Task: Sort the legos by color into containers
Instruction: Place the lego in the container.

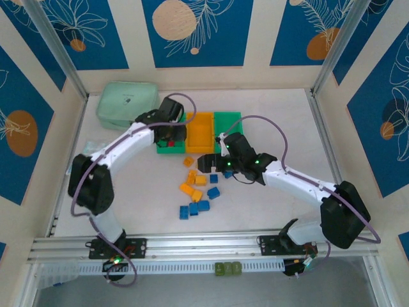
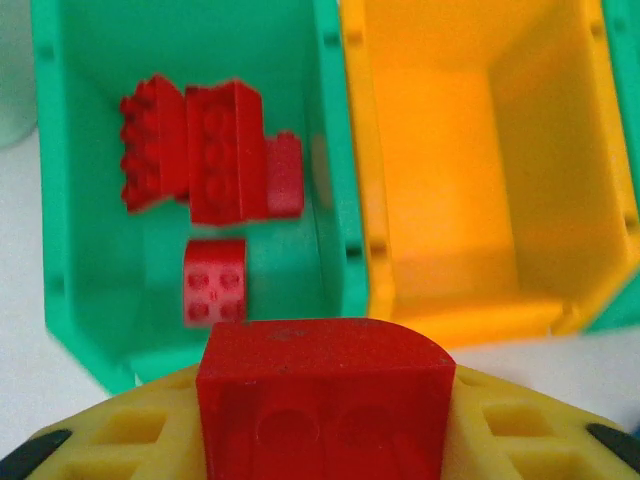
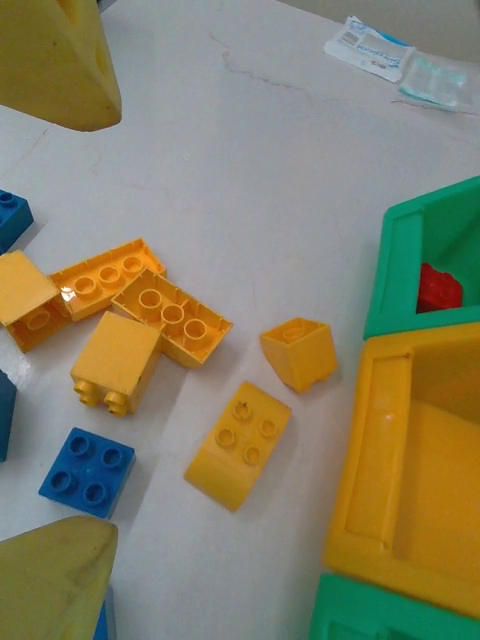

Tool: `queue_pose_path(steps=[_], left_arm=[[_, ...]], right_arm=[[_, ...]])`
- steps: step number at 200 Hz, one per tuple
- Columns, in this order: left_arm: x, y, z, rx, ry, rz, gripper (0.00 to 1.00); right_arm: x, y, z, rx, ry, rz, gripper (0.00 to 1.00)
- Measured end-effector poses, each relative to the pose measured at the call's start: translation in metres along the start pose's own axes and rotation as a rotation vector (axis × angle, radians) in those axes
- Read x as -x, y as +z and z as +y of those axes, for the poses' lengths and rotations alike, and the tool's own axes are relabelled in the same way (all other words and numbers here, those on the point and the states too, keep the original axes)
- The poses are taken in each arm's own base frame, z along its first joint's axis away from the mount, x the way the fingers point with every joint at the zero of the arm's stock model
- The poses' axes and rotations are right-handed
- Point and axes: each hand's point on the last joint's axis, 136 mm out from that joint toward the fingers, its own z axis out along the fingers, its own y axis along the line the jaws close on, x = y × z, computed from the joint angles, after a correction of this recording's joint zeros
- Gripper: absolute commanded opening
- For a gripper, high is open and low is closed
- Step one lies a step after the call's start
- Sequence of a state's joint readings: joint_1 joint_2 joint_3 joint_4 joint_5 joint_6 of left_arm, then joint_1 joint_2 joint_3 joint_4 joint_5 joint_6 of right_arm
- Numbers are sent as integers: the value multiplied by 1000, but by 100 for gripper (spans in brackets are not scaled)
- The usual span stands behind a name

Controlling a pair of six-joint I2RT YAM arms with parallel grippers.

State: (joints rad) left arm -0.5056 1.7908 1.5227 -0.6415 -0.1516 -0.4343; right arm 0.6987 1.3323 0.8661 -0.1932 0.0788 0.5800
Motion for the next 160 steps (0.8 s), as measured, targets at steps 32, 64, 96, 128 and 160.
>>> queue_pose_path(steps=[32,64,96,128,160], left_arm=[[32,33,15,63,-32,-16,51],[39,52,26,88,-55,0,62],[41,52,21,58,-56,5,66],[38,38,15,12,-56,6,73],[28,-10,10,-76,-58,-31,81]], right_arm=[[3,-10,-4,-2,8,-23,99],[0,-11,-6,-10,1,-12,99],[-5,-9,-9,-22,-11,8,99],[-18,1,-14,-60,-39,62,99],[-20,6,-11,-91,-80,92,99]])
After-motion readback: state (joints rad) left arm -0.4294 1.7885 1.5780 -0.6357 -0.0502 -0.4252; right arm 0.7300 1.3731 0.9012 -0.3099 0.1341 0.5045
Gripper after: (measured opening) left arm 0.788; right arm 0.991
